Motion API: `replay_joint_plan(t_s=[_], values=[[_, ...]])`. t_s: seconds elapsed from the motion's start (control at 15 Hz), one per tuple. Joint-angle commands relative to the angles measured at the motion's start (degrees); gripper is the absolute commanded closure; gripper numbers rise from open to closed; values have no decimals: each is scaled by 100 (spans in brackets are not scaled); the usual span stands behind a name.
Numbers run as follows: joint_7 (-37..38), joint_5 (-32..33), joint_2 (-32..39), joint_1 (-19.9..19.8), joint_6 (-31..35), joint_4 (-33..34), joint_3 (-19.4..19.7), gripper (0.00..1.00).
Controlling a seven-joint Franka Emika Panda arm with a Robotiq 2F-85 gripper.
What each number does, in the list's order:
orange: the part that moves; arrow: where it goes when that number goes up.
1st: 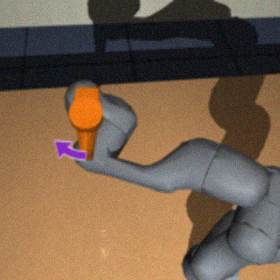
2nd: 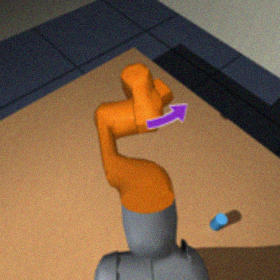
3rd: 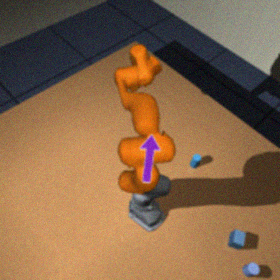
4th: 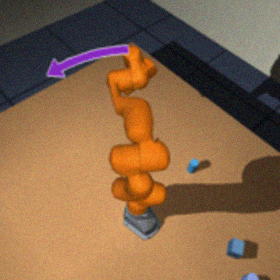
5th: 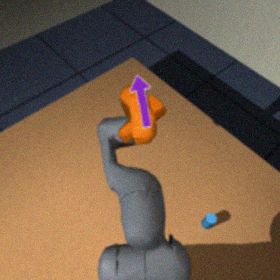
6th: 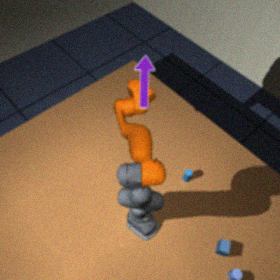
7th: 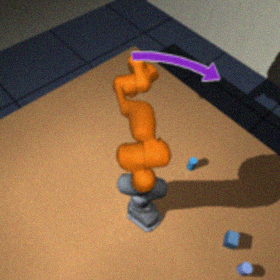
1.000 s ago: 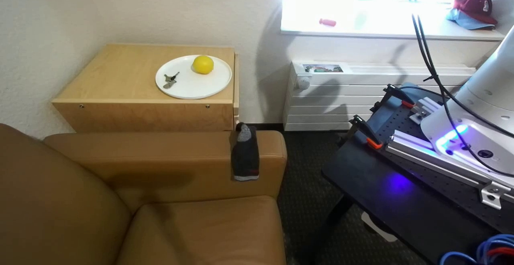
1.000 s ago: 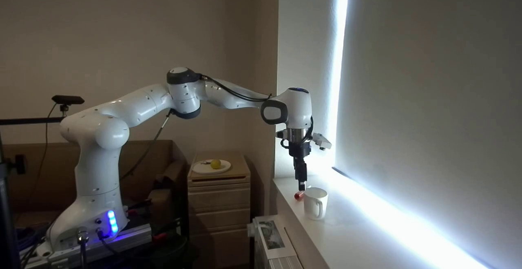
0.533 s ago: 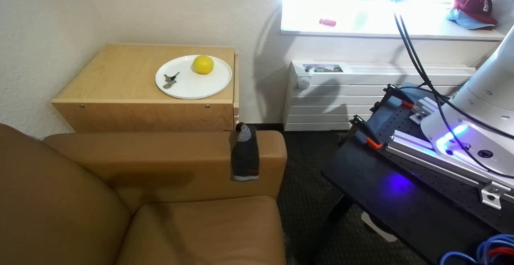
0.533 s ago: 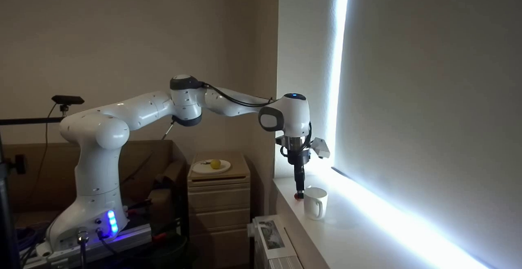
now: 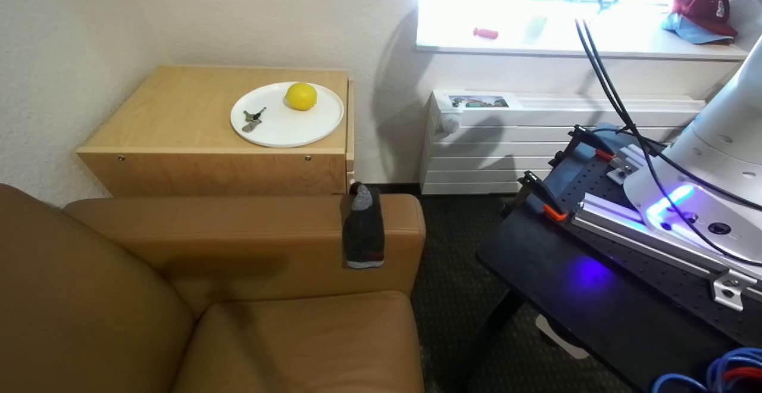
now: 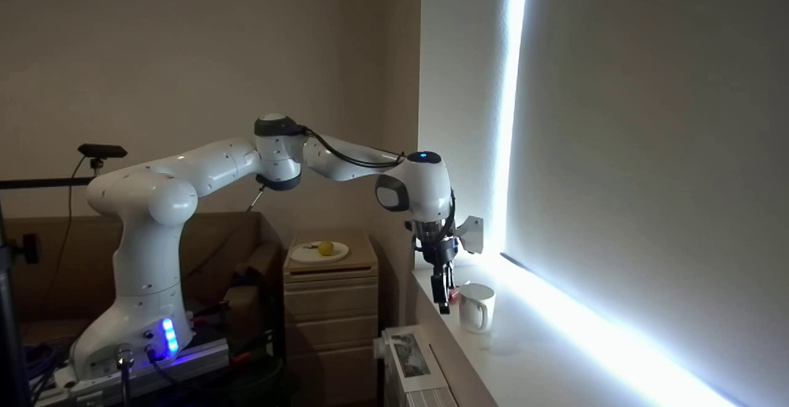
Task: Put the keys on the plate, slide the plate to the left, then put the cup on the windowsill on the right side of the nightstand
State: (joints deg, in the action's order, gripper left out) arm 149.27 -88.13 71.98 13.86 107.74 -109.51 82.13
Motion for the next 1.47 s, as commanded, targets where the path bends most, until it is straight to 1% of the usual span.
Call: replay_joint_plan(t_s=[0.0,0.13,0.2,0.27,0.53,0.6,0.67,0.73,0.8,0.87,0.93,1.0,1.07,1.27,1.33,1.4], values=[[1,88,-150,51,120,-45,-43,0],[2,208,-441,106,237,-97,-106,0],[-146,731,-1045,66,896,-121,-477,0],[-29,279,-356,178,523,-56,-133,0],[-15,-309,-286,43,439,-121,-89,0],[-12,187,-1027,-162,1185,-150,-596,0],[3,159,-1003,-222,1410,-196,-654,0],[9,265,-1090,-377,1628,-153,-806,0],[9,-392,-321,-264,1069,-172,-391,0],[5,201,-1318,-533,1847,-274,-1042,0],[9,220,-1404,-572,1846,-317,-1080,0],[9,-354,-860,-412,1124,-317,-656,0],[7,163,-1862,-659,1727,-314,-1222,0],[10,210,-2438,-607,1674,-72,-1223,0],[10,292,-2703,-609,1709,72,-1279,0],[9,542,-2926,-557,1811,228,-1295,0]])
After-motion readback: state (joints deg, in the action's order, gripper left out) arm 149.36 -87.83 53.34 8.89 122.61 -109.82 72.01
